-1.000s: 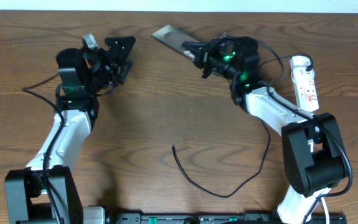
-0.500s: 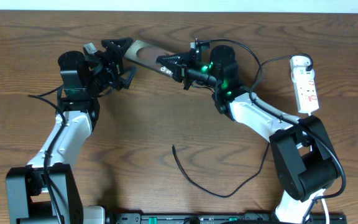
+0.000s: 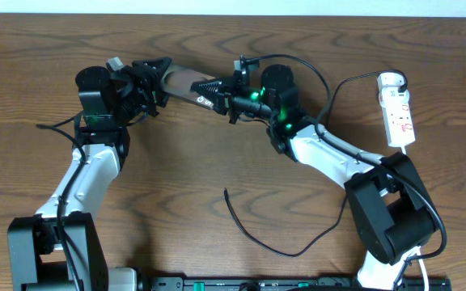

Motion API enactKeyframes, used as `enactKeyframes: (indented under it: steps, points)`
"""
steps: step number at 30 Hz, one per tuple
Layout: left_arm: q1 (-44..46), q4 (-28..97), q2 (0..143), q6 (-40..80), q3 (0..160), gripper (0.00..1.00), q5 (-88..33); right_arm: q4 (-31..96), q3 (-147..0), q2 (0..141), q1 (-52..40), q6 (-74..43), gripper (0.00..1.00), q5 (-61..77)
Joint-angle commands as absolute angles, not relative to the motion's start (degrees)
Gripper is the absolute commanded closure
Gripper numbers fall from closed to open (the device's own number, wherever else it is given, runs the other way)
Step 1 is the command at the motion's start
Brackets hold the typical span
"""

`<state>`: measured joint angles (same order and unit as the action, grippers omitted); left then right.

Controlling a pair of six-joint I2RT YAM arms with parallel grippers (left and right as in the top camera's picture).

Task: Plug charger to phone and switch on socket

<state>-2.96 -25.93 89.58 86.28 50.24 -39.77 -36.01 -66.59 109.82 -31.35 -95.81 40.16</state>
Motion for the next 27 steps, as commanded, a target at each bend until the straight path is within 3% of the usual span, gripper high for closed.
enactKeyframes:
  steps: [1,20,24,25,27]
  points:
    - [-3.05,-26.50,89.91,85.41,50.46,0.55,-39.44,-36.88,-67.42,109.19,-32.10,-94.63,0.98,40.66]
    - [-3.05,-29.30,89.91,82.06,50.46,0.64,-40.07,-36.67,-67.42,109.19,-32.14,-101.78,0.98,40.71]
    - [-3.05,-29.28,89.91,81.89,50.46,0.82,-40.07,-36.67,-67.42,109.19,-32.18,-101.78,0.99,40.95]
    - [-3.05,-29.30,89.91,81.89,50.46,0.91,-40.05,-36.67,-67.42,109.19,-32.21,-101.78,0.98,40.95]
    - [-3.05,-29.30,89.91,81.91,50.46,0.93,-40.07,-36.67,-67.42,109.19,-32.25,-101.78,0.98,40.95]
